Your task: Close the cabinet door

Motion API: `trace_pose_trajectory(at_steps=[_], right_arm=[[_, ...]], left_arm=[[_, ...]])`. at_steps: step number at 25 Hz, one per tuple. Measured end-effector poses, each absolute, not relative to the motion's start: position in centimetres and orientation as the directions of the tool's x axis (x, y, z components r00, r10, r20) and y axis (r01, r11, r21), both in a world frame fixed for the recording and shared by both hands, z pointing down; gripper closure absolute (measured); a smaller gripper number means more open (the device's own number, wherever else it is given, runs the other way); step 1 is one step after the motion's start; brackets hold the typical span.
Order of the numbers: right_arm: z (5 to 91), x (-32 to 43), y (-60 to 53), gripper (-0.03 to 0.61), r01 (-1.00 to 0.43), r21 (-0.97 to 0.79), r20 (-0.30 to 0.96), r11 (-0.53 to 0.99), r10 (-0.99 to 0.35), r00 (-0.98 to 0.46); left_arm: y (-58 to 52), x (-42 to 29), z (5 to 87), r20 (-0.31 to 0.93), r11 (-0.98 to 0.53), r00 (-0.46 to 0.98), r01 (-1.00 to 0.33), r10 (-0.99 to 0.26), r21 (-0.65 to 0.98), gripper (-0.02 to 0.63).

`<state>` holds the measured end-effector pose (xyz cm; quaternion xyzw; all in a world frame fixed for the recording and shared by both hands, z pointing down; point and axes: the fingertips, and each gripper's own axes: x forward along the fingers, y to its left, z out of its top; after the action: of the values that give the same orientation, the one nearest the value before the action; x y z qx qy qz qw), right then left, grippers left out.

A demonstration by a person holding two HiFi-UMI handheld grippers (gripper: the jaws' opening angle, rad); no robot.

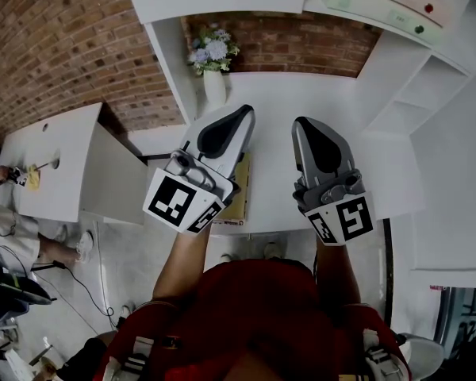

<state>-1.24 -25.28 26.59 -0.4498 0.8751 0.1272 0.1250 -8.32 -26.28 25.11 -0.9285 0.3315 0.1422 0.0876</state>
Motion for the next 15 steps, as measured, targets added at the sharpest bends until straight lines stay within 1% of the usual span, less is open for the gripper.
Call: trace_pose_trajectory(at_steps=[15], right_arm=[[26.7, -1.5, -23.7, 0.566, -0.828, 0.112, -0.333, 0.550, -0.764, -0.553]], left_arm=[[-24.9, -9.1, 25.3, -0.330, -0.766, 0.736, -0.640, -0.591, -0.058, 0.614]])
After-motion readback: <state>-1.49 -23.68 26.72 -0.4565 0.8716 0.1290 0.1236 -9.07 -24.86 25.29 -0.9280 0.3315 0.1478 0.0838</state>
